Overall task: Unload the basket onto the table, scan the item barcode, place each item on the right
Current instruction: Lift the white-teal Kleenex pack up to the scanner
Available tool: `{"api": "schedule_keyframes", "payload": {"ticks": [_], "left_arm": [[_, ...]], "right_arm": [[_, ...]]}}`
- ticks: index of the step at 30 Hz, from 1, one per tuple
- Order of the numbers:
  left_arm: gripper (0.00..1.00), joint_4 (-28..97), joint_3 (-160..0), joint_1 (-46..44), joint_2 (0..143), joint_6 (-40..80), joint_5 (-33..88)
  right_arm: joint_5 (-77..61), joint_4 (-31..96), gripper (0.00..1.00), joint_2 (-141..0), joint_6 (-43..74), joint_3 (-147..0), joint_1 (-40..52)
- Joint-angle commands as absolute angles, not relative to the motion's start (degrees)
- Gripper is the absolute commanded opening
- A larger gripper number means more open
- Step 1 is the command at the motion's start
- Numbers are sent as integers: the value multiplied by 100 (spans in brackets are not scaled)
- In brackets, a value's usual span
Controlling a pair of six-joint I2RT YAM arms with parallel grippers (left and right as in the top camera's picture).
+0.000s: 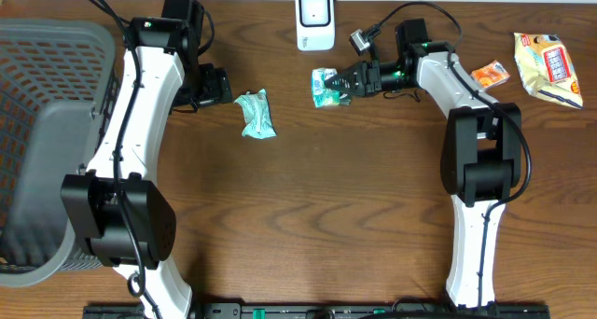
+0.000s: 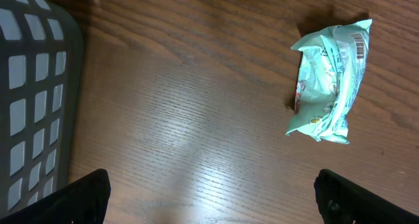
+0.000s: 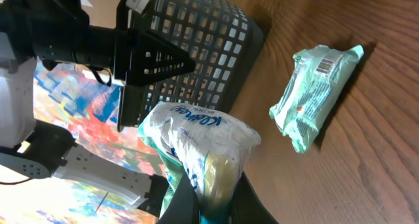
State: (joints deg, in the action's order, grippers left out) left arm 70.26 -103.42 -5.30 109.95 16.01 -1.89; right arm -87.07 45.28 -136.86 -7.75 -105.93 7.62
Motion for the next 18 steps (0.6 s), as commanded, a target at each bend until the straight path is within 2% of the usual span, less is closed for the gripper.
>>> {"api": "schedule_keyframes", "payload": {"ticks": [1,6,10,15,18], "left_arm": [[98,7046,-10285,-515,10984,1507,-263],[98,7046,-10285,-515,10984,1507,-263],[98,7046,-10285,-515,10984,1507,-261],[98,7046,-10285,-515,10984,1507,-263],[98,7046,-10285,-515,10984,1507,-263]], "right_arm": [[-8945,4501,1,-13461,-727,-10573,794],[-8908,4501,1,-13461,-626,-10573,814],[-8106,4495,1,-13461,-392,-10573,875],[-7734,4294,1,-13432,-130,-10575,963],[-6573,4115,1,-13240,235,-10600,1061]]}}
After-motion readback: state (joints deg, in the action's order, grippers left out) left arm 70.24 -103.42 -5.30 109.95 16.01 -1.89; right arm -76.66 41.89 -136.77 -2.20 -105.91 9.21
